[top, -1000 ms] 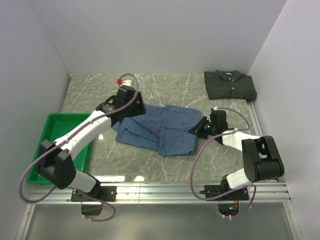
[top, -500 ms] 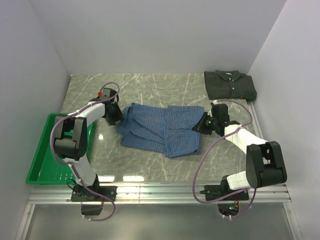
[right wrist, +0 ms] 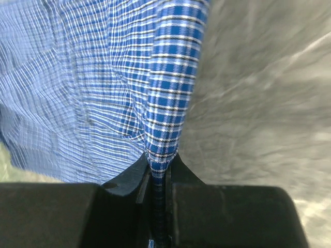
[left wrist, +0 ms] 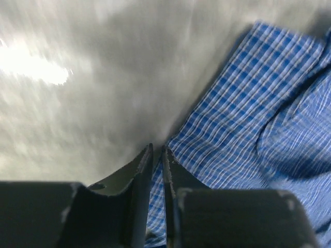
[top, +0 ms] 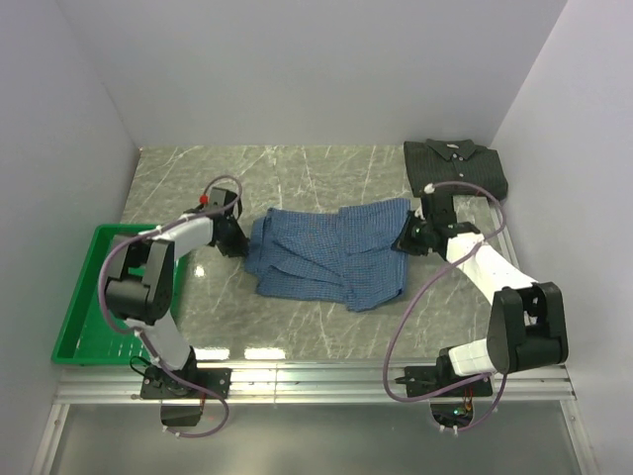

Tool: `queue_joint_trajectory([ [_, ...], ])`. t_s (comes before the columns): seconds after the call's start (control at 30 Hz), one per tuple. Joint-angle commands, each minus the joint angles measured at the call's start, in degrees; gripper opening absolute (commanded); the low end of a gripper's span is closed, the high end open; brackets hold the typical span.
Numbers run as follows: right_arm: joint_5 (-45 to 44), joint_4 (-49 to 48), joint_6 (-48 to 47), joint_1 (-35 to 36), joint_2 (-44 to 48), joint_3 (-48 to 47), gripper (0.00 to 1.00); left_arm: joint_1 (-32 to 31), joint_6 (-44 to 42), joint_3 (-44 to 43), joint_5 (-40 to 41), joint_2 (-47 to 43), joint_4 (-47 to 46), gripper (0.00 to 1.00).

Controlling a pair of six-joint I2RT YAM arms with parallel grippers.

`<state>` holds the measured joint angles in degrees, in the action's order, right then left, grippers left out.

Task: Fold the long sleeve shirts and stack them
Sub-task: Fold the shirt

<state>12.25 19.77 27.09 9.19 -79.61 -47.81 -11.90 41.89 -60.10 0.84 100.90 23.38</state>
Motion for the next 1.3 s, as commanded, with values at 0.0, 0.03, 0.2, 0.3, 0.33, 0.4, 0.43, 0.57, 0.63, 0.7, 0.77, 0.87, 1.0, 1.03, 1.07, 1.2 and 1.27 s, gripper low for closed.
queue_joint_trajectory([
  [0.0, -10.11, 5.97, -4.06, 0.83, 2.27, -7.89, 0.00, -2.42, 5.04, 7.87, -2.33, -3.42, 1.68, 0.19],
  [0.03, -11.36, 7.03, -4.76, 1.35, 1.84, -9.04, 0.00, -2.69, 6.44, 11.11, -3.90, -4.56, -0.24, 0.15],
  [0.2, -21.36, 13.79, -7.49, 4.34, -1.06, -17.03, 0.00, -7.95, 10.13, 18.07, -6.55, -11.07, -3.95, 0.11],
  [0.3, -25.95, 17.66, -8.19, 7.33, -3.35, -21.95, 0.00, -11.03, 11.89, 19.92, -8.13, -13.36, -6.14, 0.11],
  [0.33, -29.09, 18.54, -8.46, 8.03, -4.92, -23.28, 0.00, -11.39, 12.86, 20.36, -8.66, -13.97, -6.93, 0.12],
  [0.4, -32.53, 21.44, -8.81, 10.49, -7.47, -26.70, 0.00, -11.74, 14.00, 21.24, -8.84, -15.99, -8.52, 0.14],
  [0.43, -34.03, 22.15, -8.81, 11.37, -8.36, -27.85, 0.00, -11.74, 14.10, 21.42, -8.75, -16.70, -9.04, 0.18],
  [0.57, -42.20, 26.71, -8.72, 14.36, -13.01, -32.95, 0.00, -11.74, 13.92, 21.08, -8.22, -19.42, -11.16, 0.30],
  [0.63, -44.32, 28.39, -8.29, 15.94, -15.74, -35.68, 0.00, -11.74, 14.01, 20.63, -8.14, -19.95, -12.56, 0.38],
  [0.7, -47.31, 30.67, -7.32, 17.00, -17.41, -38.13, 0.00, -11.74, 14.18, 20.37, -7.88, -20.40, -14.05, 0.46],
  [0.77, -48.54, 32.86, -6.01, 18.67, -19.87, -39.89, 0.00, -11.65, 14.10, 20.02, -6.82, -19.70, -15.81, 0.51],
  [0.87, -50.57, 34.89, -4.77, 20.60, -22.51, -42.88, 0.00, -11.74, 14.62, 18.62, -6.99, -15.93, -17.83, 0.51],
  [1.0, -51.97, 36.83, -4.15, 22.27, -24.88, -45.78, 0.00, -11.74, 15.24, 16.94, -9.27, -11.79, -20.38, 0.48],
  [1.03, -52.41, 37.09, -3.98, 22.54, -24.98, -46.05, 0.00, -11.74, 15.41, 17.12, -9.45, -11.43, -21.00, 0.47],
  [1.07, -52.42, 37.27, -3.98, 22.89, -24.98, -46.23, 0.00, -11.74, 15.68, 17.20, -10.06, -10.65, -22.13, 0.47],
  [1.2, -51.81, 36.83, -3.98, 23.50, -24.80, -46.84, 0.00, -11.74, 16.55, 17.64, -11.30, -9.41, -22.94, 0.46],
  [1.27, -51.54, 36.83, -3.89, 23.77, -24.97, -47.02, 0.00, -11.74, 16.91, 17.91, -11.30, -8.71, -24.78, 0.45],
])
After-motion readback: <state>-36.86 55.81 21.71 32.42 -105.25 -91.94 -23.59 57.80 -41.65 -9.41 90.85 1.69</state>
